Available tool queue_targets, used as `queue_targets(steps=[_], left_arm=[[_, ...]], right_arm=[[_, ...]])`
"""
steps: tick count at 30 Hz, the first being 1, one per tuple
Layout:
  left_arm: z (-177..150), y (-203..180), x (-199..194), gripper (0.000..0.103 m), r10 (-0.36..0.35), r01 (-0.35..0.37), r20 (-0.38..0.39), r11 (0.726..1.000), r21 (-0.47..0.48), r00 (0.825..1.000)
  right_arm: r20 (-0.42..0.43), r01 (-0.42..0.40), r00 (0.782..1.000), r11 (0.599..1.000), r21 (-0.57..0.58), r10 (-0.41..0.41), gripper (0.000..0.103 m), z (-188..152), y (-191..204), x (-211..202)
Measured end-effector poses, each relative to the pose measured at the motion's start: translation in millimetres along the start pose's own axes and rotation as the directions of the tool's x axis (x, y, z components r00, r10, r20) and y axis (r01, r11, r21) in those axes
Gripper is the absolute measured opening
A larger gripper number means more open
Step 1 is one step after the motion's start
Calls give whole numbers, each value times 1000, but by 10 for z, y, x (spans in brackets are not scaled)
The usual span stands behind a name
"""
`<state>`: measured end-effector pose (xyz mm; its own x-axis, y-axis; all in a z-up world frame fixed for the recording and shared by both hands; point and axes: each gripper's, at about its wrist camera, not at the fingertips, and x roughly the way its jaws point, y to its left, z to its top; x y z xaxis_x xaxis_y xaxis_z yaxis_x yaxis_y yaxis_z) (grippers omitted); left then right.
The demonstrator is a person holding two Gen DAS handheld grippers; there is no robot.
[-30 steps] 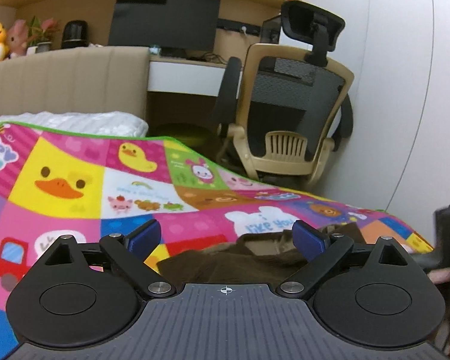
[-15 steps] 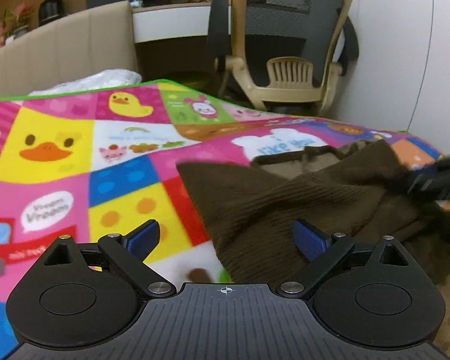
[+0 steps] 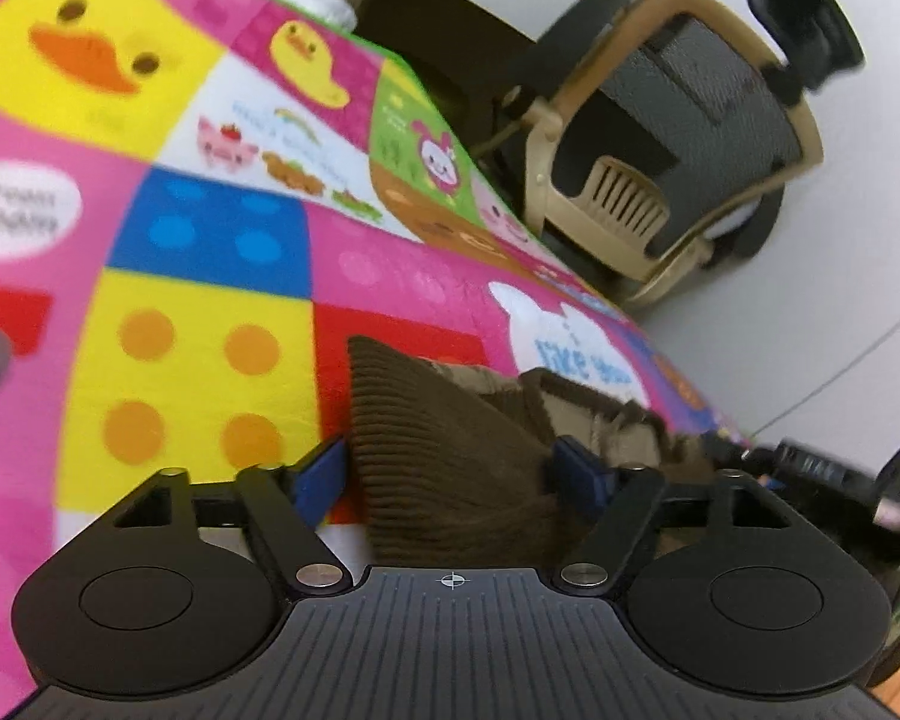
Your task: Fold clothes
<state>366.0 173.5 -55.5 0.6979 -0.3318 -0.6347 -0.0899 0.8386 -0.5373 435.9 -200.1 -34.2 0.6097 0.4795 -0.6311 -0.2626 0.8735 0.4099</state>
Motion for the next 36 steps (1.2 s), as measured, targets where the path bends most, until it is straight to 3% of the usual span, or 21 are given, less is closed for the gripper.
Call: queue_targets(steps=[1,2,3,6,9,11,15,18,19,20,21,23,24,26,28,34,35,36], left_arm=[[5,-13,-3,35,-17,17,-12,1000,4,1000],[3,-36,-44,19,-26,26,-14,1000,12,1000],[-1,-62,-98,13,-36,37,-12,999,25,999],[-50,-202,-456,10,-83,78,30,989,127,996],[-249,-299,-994,10,-180,168,41,964,205,983],[-472,-334,-1351,10,-215,198,39,944,265,976],[-966,-233,-1791,11,-206,199,-9,931,306,979],[-1257,-43,-1927,24,-193,202,-60,930,306,979],[-1342,23,-1966,33,-196,211,-79,931,299,977],[-1422,87,-2004,50,-202,222,-99,931,289,974],[-1473,141,-2044,59,-222,246,-118,931,268,968],[-1533,229,-2137,71,-277,299,-125,927,228,953],[-1533,247,-2176,74,-308,328,-120,920,216,944],[-1487,282,-2232,95,-379,391,-95,903,177,920],[-1413,310,-2195,95,-428,433,-71,893,119,901],[-1334,228,-1534,95,-342,343,-137,939,-19,930],[-1348,217,-1438,95,-342,341,-147,939,-33,928],[-1355,189,-1358,95,-342,340,-153,939,-43,927]], right_arm=[[19,-3,1000,999,-44,3,8,-7,68,-130],[39,-26,999,998,-57,28,8,-24,96,-320],[59,-54,997,997,-63,58,8,-45,113,-526],[104,-107,988,989,-102,117,8,-226,167,-1191],[113,-128,982,974,-185,150,8,-604,268,-1809],[86,-121,985,960,-251,147,8,-918,347,-2063],[41,-55,996,921,-385,76,11,-1549,445,-2317],[-10,-38,999,920,-391,37,23,-1912,333,-2426],[-19,-53,999,929,-367,49,29,-1974,260,-2490],[-25,-73,997,939,-337,68,44,-2022,178,-2561],[-12,-93,996,949,-303,93,60,-2026,104,-2637],[34,-133,989,965,-225,144,71,-1988,-36,-2784],[55,-150,985,972,-183,163,71,-1942,-86,-2813],[89,-181,978,979,-98,190,73,-1848,-178,-2817],[103,-189,976,981,-32,191,73,-1770,-215,-2699],[-17,-125,992,992,20,125,73,-1813,-79,-1973],[-27,-113,993,993,22,114,68,-1825,-57,-1880],[-25,-104,994,995,2,104,44,-1823,-13,-1834]])
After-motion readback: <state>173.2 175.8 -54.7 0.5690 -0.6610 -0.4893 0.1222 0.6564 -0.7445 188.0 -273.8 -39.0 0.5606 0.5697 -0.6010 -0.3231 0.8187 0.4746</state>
